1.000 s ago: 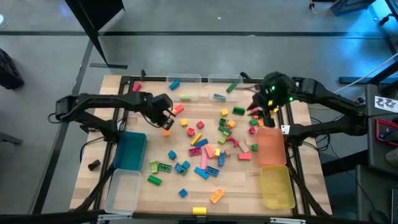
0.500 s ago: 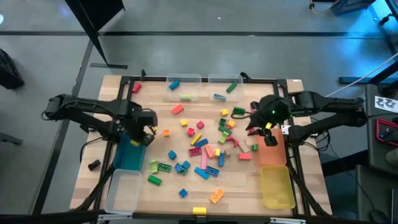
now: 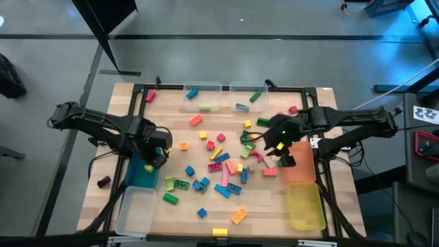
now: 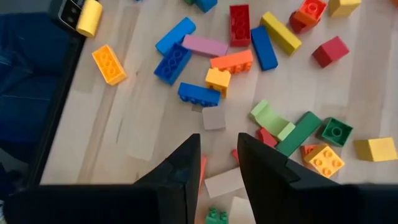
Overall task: Sort blocks by size
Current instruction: Put the brown block into the blue bin
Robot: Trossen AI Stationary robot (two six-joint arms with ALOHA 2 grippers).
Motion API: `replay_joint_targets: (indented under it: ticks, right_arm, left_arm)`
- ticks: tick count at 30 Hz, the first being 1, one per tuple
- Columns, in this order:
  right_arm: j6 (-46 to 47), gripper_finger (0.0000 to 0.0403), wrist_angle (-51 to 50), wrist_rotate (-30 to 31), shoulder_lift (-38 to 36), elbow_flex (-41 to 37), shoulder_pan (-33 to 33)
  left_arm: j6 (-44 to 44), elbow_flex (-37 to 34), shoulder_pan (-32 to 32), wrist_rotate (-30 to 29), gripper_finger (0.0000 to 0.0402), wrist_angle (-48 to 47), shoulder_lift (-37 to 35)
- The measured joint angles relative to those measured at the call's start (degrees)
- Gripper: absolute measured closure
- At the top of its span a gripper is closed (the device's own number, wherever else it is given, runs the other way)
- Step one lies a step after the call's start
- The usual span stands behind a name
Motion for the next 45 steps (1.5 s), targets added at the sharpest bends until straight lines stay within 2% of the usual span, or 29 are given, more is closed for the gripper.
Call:
replay_joint_targets:
  ticks: [7, 15, 22, 29, 37, 45]
  right_arm:
    - [0.0, 0.0251, 0.0, 0.0, 5.4, 0.0, 0.0]
    - [-0.4, 0.019, 0.0, -0.1, 12.2, 0.0, 0.0]
    - [-0.1, 0.0182, -0.1, -0.2, 18.3, 0.0, 0.0]
    - [2.7, 0.0182, 0.5, 0.0, 22.7, 0.0, 0.7]
    - [2.5, 0.0183, 2.7, 12.2, 24.4, 0.0, 8.0]
    - [2.5, 0.0183, 5.5, 16.3, 24.8, 0.0, 12.9]
  left_arm:
    - [0.4, 0.0, 0.2, -0.4, 0.0257, 0.5, 0.0]
    - [7.9, 0.0, 0.2, -6.8, 0.0247, 8.7, 0.0]
    - [15.1, 0.0, 0.2, -16.0, 0.0247, 16.7, 0.0]
    - [22.7, 0.0, 0.2, -22.4, 0.0247, 18.8, 0.0]
    - [25.4, 0.0, 0.2, -25.7, 0.0247, 18.8, 0.0]
    - [25.4, 0.0, 0.2, -25.8, 0.0247, 19.2, 0.0]
